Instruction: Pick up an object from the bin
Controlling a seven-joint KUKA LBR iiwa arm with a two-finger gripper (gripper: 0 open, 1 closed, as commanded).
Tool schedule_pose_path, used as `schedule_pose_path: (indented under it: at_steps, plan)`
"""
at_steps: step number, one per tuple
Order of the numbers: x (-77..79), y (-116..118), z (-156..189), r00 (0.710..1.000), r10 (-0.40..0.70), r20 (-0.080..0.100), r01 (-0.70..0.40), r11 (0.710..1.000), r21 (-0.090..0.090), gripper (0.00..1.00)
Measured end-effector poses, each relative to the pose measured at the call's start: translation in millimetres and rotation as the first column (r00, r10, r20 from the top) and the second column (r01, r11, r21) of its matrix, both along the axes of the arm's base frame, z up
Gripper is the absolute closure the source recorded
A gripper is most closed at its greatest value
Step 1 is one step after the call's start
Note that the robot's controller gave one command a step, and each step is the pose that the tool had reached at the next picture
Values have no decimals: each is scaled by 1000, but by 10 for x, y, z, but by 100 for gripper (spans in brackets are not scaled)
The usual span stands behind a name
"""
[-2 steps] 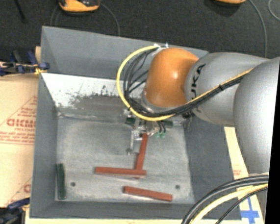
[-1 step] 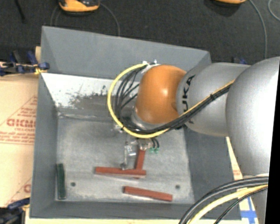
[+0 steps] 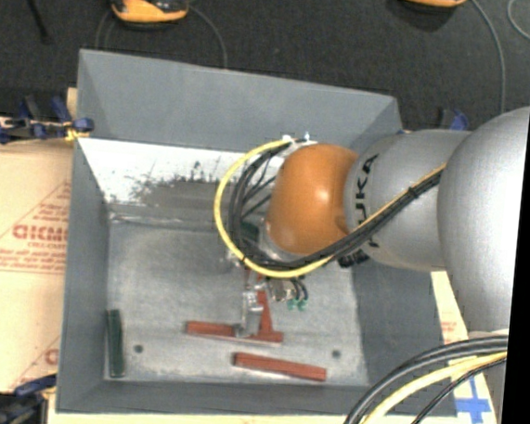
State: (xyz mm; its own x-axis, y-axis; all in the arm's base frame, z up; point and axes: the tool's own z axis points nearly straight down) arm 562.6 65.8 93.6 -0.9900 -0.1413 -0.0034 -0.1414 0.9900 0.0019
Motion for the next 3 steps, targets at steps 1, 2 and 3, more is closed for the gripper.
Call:
schedule_pose_path:
  at_steps: [1, 2, 3]
  plan:
    - [-363, 226, -121, 944, 330, 0, -330, 944, -2, 100]
    - [-362, 226, -121, 945, 328, 0, -328, 945, -1, 0]
    - [-363, 226, -121, 945, 327, 0, -327, 945, -1, 0]
